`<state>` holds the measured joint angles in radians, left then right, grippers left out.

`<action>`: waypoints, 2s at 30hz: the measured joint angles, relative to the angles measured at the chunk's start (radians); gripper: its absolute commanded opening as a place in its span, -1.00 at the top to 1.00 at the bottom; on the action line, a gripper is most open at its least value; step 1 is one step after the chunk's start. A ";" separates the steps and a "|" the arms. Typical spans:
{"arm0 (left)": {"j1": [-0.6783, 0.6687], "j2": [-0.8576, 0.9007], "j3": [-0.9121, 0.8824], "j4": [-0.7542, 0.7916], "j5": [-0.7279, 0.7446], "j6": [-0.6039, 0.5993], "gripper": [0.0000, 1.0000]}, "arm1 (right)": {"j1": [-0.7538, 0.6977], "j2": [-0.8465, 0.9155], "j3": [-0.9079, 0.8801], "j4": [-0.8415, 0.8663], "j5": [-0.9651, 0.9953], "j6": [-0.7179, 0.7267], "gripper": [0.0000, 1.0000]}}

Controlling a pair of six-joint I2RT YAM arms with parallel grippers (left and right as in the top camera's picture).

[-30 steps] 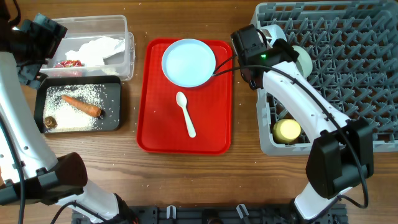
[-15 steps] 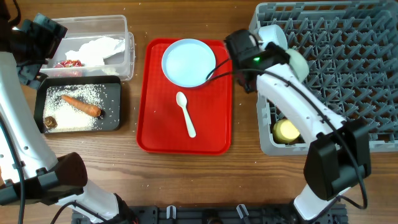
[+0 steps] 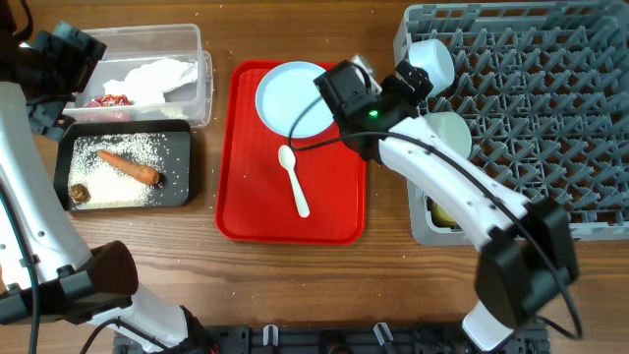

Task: Sort waste into correct bins and load items into the dishwasher rack
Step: 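Grasp the edge of the light blue plate with the right gripper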

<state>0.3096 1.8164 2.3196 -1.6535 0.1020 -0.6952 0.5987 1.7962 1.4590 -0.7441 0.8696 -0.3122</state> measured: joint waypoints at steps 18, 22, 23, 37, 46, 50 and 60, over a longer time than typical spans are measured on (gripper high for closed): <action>0.000 0.000 0.000 0.000 0.000 0.000 -1.00 | 0.068 0.029 0.006 0.161 -1.007 0.613 -0.52; 0.000 0.000 0.000 0.000 0.000 0.000 -1.00 | 0.084 0.127 0.002 0.157 -0.991 0.783 -0.50; 0.000 0.000 0.000 0.000 0.000 0.000 -1.00 | 0.084 0.135 0.001 0.152 -0.963 0.829 -0.44; 0.000 0.000 0.000 0.000 0.000 0.000 -1.00 | -0.064 0.249 0.000 0.269 -0.784 1.112 -0.12; 0.000 0.000 0.000 0.000 0.000 0.000 -1.00 | -0.065 0.335 0.000 0.325 -0.828 1.166 0.55; 0.000 0.000 0.000 0.000 0.000 0.000 -1.00 | -0.067 0.340 0.000 0.316 -0.835 1.185 0.91; 0.000 0.000 0.000 0.000 0.000 0.000 -1.00 | -0.084 0.340 0.005 0.282 -0.897 1.178 0.91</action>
<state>0.3096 1.8164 2.3196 -1.6535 0.1024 -0.6956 0.5148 2.1357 1.4635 -0.4622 -0.0277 0.8661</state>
